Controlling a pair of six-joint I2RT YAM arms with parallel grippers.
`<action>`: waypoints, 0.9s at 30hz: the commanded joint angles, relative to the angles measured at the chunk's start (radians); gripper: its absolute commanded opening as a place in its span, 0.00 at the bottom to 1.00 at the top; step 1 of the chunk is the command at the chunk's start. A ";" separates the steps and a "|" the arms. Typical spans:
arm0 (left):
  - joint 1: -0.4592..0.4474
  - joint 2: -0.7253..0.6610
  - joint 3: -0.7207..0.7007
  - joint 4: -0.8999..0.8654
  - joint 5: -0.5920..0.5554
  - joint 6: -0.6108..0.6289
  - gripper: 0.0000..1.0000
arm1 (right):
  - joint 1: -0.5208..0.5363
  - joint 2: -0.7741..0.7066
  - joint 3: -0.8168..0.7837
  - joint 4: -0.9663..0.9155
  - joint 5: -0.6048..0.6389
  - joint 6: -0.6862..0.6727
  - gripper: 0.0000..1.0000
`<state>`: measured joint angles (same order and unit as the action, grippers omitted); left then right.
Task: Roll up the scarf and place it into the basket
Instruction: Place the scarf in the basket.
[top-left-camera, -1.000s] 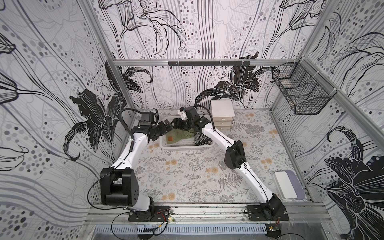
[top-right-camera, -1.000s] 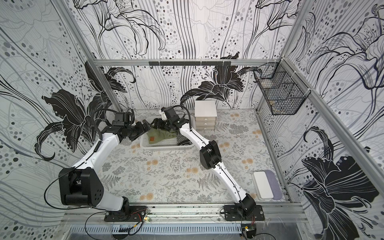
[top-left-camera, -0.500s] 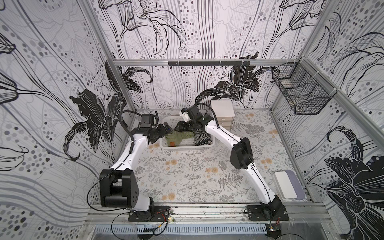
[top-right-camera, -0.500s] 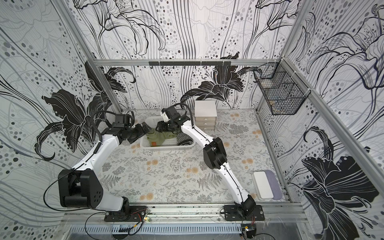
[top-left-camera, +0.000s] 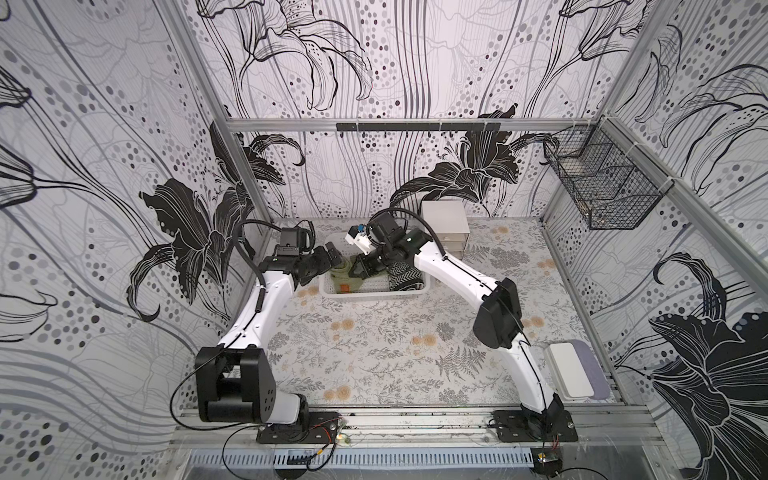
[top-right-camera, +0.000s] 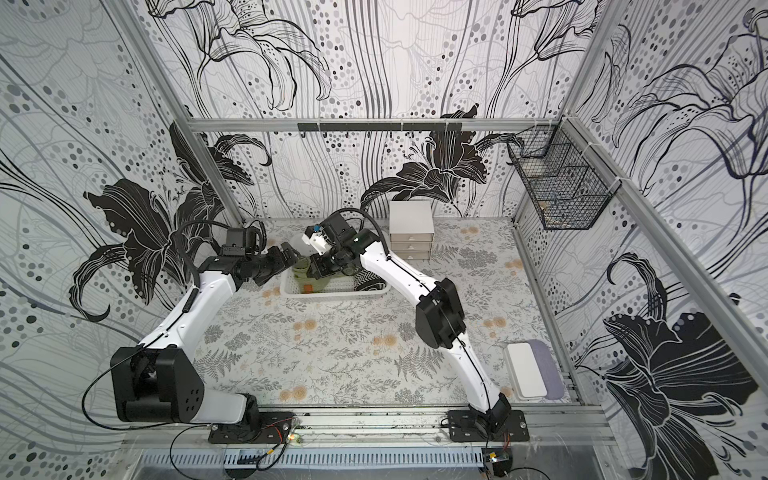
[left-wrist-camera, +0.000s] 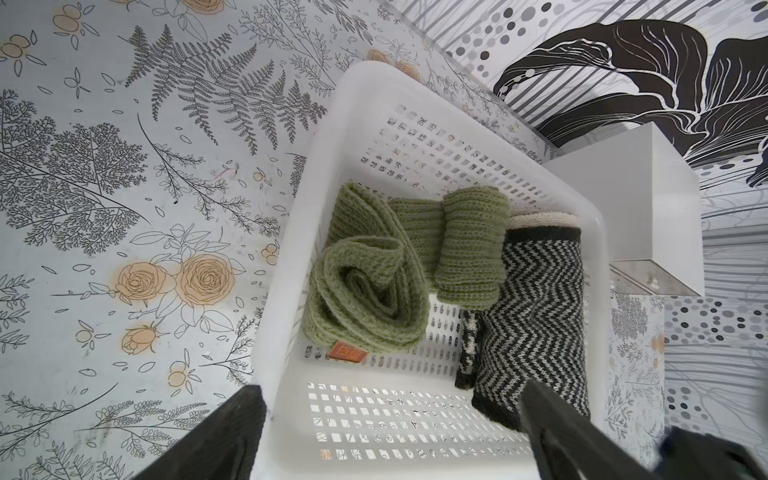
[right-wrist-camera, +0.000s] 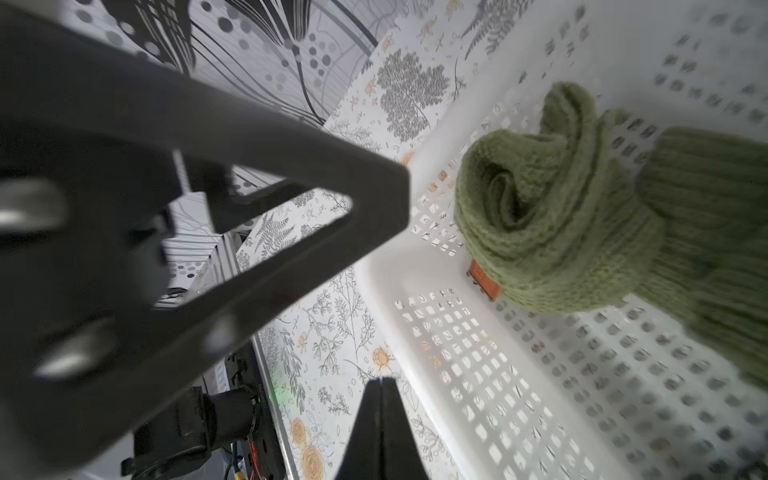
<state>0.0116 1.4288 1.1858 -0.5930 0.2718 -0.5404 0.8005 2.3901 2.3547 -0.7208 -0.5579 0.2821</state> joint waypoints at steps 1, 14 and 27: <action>0.002 -0.023 -0.005 0.006 -0.013 0.022 0.99 | 0.014 0.096 0.107 -0.055 -0.050 -0.010 0.00; 0.006 0.008 0.008 0.009 0.017 0.030 0.99 | 0.007 0.356 0.379 0.056 0.065 0.029 0.00; 0.007 0.069 0.061 -0.024 0.003 0.051 0.99 | -0.092 0.474 0.408 0.382 0.137 0.075 0.00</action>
<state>0.0128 1.4860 1.2186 -0.6224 0.2848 -0.5076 0.7303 2.8243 2.7358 -0.4274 -0.4477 0.3328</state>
